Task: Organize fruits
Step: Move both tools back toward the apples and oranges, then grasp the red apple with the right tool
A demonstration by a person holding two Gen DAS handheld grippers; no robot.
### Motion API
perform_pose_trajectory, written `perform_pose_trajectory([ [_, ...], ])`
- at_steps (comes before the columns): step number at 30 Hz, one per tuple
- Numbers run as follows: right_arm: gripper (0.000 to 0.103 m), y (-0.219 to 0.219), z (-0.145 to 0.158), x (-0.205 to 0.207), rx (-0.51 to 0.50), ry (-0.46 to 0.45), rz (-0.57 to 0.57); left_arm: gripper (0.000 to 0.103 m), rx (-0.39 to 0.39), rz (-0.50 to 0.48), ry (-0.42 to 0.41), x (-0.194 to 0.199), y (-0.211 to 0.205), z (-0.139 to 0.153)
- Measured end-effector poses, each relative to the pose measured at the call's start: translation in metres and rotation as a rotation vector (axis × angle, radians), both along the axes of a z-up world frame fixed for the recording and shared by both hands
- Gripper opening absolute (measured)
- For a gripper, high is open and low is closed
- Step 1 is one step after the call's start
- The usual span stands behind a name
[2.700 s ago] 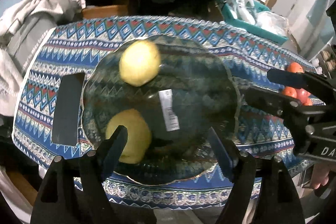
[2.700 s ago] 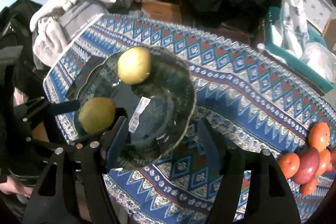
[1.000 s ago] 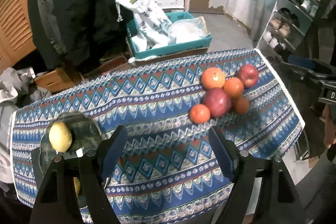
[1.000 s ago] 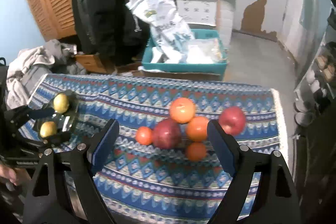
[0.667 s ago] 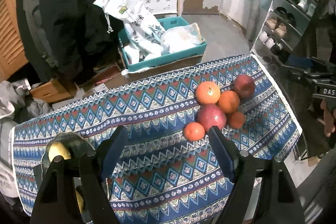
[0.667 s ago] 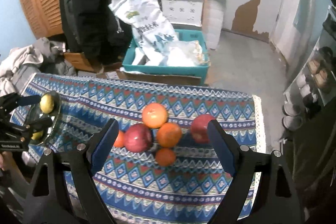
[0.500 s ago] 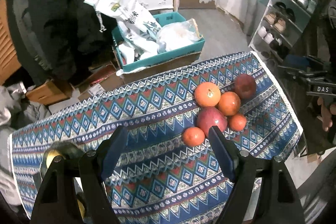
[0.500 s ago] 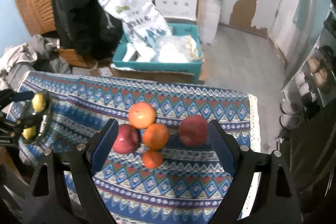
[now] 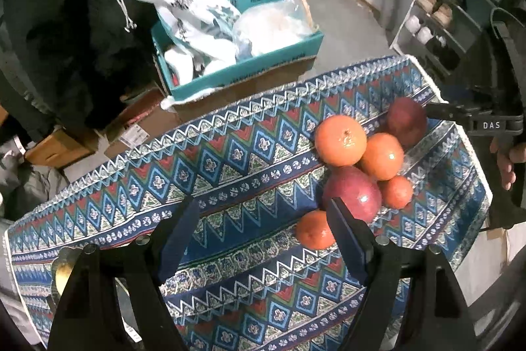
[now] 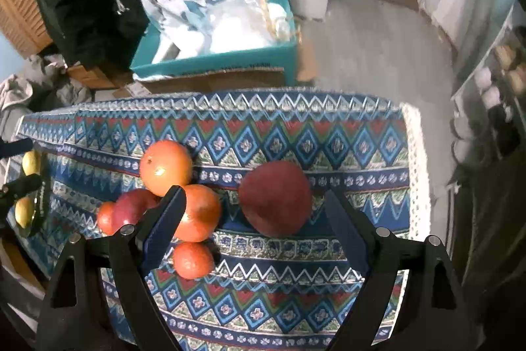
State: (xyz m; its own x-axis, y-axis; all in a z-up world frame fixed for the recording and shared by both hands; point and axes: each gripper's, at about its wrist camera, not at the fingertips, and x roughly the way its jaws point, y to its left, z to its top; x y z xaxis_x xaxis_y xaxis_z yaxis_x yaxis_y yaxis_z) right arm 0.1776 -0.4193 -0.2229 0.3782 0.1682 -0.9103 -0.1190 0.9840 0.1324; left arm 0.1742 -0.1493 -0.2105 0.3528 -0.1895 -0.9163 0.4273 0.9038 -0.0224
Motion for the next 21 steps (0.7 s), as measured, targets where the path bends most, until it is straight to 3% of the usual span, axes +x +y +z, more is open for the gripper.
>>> perform_pose_trajectory([
  [9, 0.086, -0.002, -0.043, 0.013, -0.023, 0.080, 0.025, 0.081, -0.032, 0.035, 0.074, 0.021, -0.005, -0.027],
  [21, 0.086, 0.002, -0.072, 0.022, -0.043, 0.129, 0.039, 0.081, -0.057, 0.037, 0.122, 0.031, -0.010, -0.051],
])
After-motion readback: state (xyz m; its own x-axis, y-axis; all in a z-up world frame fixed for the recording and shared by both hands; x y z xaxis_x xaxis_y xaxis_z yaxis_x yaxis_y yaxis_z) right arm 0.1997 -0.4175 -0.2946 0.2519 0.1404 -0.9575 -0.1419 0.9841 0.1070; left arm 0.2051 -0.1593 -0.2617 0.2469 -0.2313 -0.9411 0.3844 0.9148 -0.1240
